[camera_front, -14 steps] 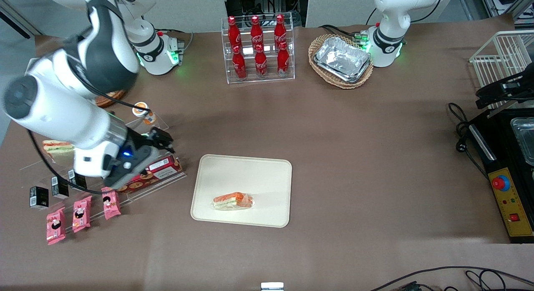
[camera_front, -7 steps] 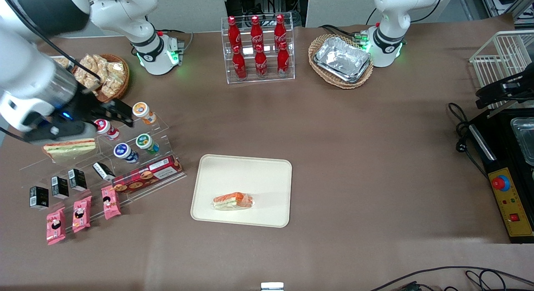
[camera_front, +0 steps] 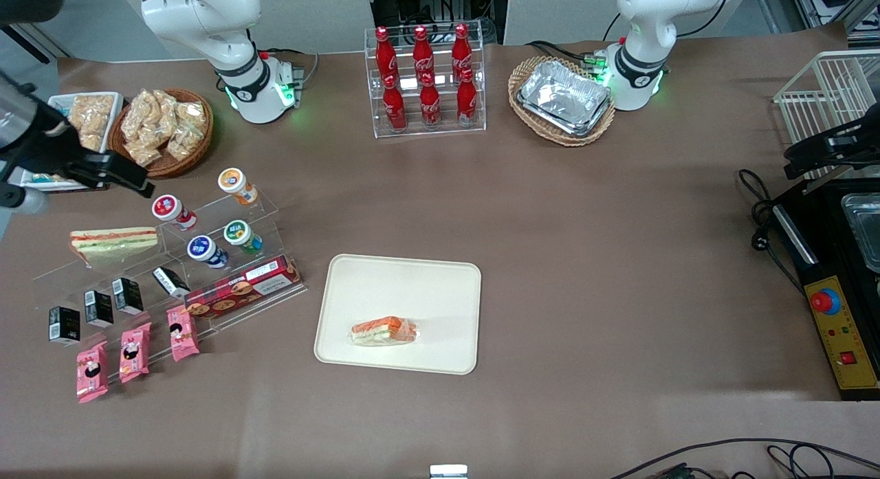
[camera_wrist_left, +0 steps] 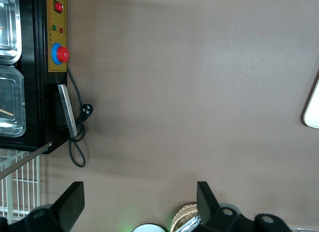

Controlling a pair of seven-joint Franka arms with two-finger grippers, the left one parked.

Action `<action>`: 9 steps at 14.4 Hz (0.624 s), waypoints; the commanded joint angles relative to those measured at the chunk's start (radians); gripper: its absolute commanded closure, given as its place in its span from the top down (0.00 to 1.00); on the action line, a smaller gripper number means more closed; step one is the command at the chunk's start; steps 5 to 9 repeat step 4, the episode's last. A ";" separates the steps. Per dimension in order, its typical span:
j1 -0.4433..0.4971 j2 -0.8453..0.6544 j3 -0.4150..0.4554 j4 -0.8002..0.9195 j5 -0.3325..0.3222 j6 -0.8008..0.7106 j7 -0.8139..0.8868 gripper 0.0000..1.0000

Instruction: Place sandwich on tray

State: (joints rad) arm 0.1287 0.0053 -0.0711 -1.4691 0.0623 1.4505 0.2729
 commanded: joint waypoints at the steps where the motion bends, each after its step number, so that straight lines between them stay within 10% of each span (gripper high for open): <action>1: -0.029 0.015 -0.031 -0.014 -0.021 0.034 -0.190 1.00; 9: -0.031 0.028 -0.041 -0.017 -0.032 0.060 -0.254 1.00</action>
